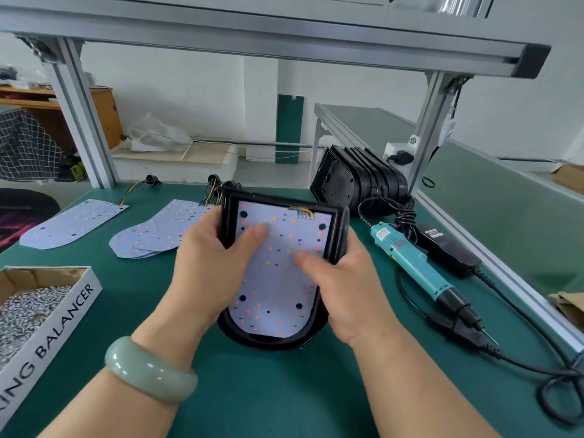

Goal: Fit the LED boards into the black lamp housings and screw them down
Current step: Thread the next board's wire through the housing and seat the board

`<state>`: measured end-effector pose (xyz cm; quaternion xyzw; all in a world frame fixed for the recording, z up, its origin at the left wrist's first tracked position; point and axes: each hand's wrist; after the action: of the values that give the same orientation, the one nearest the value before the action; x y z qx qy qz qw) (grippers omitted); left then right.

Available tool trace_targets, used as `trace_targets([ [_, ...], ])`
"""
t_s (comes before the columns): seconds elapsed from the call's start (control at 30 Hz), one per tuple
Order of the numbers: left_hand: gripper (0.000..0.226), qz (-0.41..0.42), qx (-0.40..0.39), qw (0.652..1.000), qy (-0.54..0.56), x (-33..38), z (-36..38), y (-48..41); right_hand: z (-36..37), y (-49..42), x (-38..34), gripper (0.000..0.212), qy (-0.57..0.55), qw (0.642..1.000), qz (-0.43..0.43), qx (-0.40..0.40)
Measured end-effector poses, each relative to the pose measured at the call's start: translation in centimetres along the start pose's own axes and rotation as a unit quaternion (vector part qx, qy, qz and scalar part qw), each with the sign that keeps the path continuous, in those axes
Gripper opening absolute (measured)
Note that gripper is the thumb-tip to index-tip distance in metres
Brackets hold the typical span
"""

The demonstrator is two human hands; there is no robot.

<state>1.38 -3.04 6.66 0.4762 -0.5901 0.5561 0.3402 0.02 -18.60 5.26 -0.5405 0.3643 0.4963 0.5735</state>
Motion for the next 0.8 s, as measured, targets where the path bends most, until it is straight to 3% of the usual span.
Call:
trace_targets([
  [0.07,0.014,0.022,-0.012,1.000,-0.011,0.1,0.2,0.2,-0.3,-0.1,-0.2,0.009,0.005,0.999,-0.010,0.033],
  [0.17,0.015,0.023,-0.050,0.998,0.015,0.6,0.3,0.4,-0.7,-0.1,-0.6,0.009,0.071,0.995,-0.043,0.053],
  [0.27,0.007,0.003,-0.030,0.999,0.027,0.7,0.2,0.3,-0.3,0.0,-0.6,0.012,0.122,0.990,-0.061,0.044],
  [0.57,0.008,0.001,0.006,1.000,0.030,1.0,0.5,0.3,0.1,0.0,-0.2,0.014,0.060,0.995,-0.058,0.047],
  [0.63,0.009,0.037,0.034,0.997,-0.063,1.0,0.7,0.5,0.4,0.0,-0.1,0.013,0.034,0.995,-0.058,0.075],
  [0.73,0.040,0.163,0.122,0.953,-0.226,1.6,1.0,1.4,0.3,-0.1,0.1,0.010,0.042,0.984,-0.072,0.160],
  [0.8,0.049,0.182,0.065,0.950,-0.247,2.3,1.9,2.5,0.6,0.1,-0.3,0.011,0.037,0.988,-0.082,0.127],
])
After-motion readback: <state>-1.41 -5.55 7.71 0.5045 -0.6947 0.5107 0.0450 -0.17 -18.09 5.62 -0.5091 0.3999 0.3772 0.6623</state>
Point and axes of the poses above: each hand's wrist, its own y-axis away from the middle knuckle, its own z-axis out of the palm, x = y × z, and after that the axes turned 7 degrees about -x, right-handed
